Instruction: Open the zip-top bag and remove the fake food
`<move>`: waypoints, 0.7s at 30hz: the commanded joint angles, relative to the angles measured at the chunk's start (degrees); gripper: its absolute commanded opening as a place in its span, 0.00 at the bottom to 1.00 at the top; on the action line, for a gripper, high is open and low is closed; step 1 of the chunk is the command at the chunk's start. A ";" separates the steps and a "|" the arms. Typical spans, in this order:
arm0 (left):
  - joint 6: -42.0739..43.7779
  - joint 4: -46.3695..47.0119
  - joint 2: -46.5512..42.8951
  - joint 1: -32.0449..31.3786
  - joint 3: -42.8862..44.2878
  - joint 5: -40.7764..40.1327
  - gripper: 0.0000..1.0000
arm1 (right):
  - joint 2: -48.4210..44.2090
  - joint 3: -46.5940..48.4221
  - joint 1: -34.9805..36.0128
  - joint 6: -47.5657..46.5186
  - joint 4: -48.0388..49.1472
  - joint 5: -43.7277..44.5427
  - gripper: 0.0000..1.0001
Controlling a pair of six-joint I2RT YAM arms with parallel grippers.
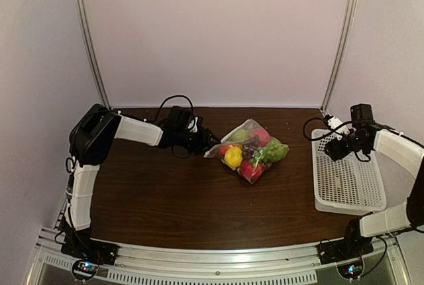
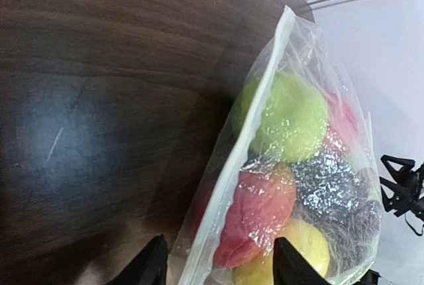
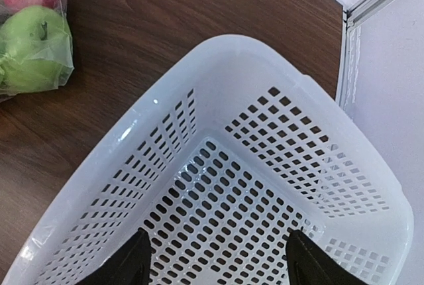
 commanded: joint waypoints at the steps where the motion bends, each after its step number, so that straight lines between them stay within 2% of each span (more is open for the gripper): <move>1: 0.62 -0.68 2.00 -0.16 2.28 3.86 0.50 | 2.43 -1.88 -0.19 -3.36 -2.00 2.20 0.68; 7: 0.65 -0.85 2.22 -0.15 2.21 4.52 0.37 | 8.78 -2.57 0.17 -7.14 -0.81 0.93 0.56; 12: 1.36 -1.11 0.90 -0.15 1.56 5.81 0.17 | 13.28 -0.89 2.34 -7.32 -1.16 -1.31 0.52; 17: 3.44 -2.32 -3.92 -0.08 -1.12 3.68 0.01 | 15.87 1.09 5.83 -6.19 -1.11 -4.52 0.50; 21: 7.06 -5.68 -9.60 -0.07 -3.51 0.78 0.00 | 17.35 2.51 11.06 -6.78 -1.56 -5.61 0.49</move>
